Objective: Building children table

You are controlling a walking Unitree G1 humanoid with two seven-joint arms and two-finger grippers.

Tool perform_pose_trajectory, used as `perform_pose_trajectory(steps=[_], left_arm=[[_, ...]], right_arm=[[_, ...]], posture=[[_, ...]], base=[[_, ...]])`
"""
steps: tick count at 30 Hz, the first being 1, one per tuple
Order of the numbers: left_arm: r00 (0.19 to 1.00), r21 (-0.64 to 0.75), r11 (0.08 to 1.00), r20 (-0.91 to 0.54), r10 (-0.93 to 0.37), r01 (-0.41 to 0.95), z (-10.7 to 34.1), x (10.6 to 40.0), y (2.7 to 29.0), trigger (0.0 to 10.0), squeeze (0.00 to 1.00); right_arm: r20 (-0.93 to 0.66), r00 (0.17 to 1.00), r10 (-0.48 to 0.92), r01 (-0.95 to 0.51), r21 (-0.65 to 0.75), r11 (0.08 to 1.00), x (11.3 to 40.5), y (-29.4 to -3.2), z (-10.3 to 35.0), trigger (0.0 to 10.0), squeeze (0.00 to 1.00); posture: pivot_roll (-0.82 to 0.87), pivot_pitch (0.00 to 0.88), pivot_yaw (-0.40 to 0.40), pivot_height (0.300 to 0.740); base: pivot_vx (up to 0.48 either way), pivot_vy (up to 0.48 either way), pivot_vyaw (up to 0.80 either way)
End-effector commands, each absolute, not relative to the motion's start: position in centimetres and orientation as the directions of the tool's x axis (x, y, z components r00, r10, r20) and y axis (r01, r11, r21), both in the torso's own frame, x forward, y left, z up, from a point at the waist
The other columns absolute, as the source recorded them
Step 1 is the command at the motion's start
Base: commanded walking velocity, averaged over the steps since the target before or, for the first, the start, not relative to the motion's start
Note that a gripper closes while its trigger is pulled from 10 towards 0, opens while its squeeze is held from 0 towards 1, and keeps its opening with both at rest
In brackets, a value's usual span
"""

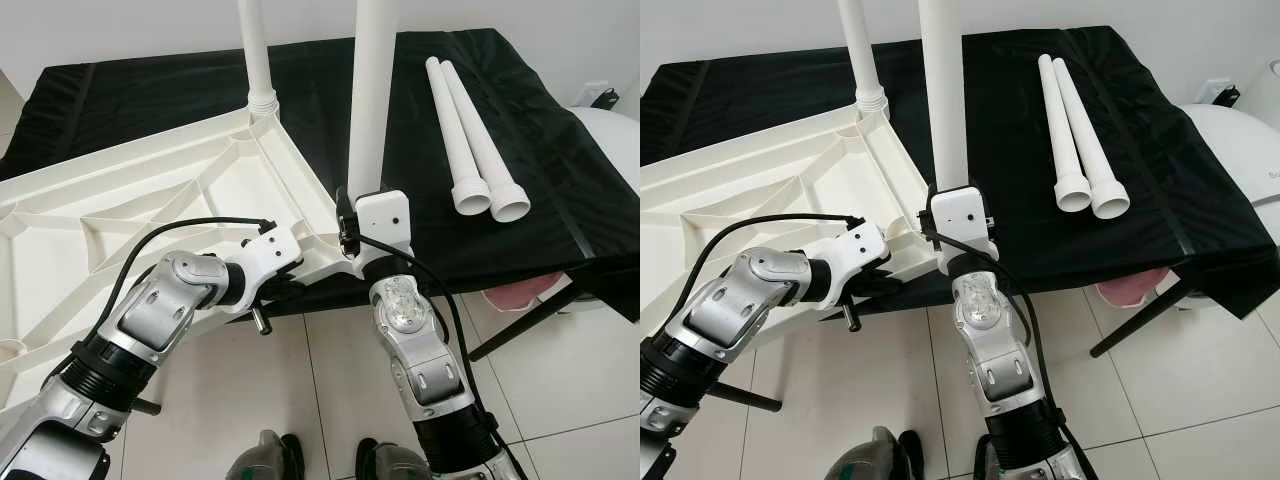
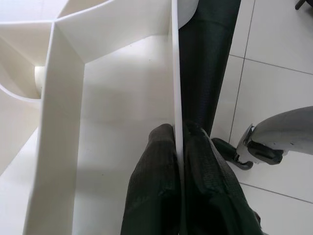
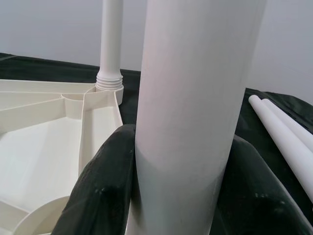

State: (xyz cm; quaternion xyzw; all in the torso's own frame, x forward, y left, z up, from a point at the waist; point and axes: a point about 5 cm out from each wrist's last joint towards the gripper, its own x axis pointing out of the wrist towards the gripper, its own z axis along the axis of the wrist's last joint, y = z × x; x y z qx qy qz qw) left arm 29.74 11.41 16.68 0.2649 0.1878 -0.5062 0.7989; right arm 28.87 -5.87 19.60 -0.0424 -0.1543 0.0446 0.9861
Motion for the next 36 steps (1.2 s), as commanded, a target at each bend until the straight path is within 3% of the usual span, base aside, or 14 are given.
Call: perform_pose_trajectory(steps=[1,22,31,36], left_arm=[[0.377,0.194,0.332,-0.618,-0.69,0.923,15.6,29.4,12.1,10.0,0.0],[0.376,0.198,0.326,-0.618,-0.69,0.924,15.7,29.4,12.1,10.0,0.0],[0.375,0.203,0.321,-0.619,-0.69,0.925,15.8,29.4,12.1,10.0,0.0],[0.375,0.201,0.322,-0.619,-0.69,0.925,15.8,29.4,12.1,10.0,0.0]], right_arm=[[0.161,0.982,-0.093,0.112,-0.112,0.987,28.7,-8.9,16.0,10.0,0.0],[0.162,0.983,-0.09,0.104,-0.075,0.992,27.7,-10.3,14.6,10.0,0.0],[0.202,0.975,0.091,-0.095,0.011,0.995,28.4,-10.6,15.0,10.0,0.0],[0.2,0.96,0.195,-0.196,-0.016,0.98,28.8,-10.8,15.1,10.0,0.0]], posture=[[-0.07,0.179,0.038,0.74],[-0.08,0.169,0.044,0.74],[-0.08,0.172,0.048,0.74],[-0.08,0.179,0.048,0.74]], base=[[0.0,0.0,0.0],[0.0,0.0,0.0],[0.0,0.0,0.0],[0.0,0.0,0.0]])
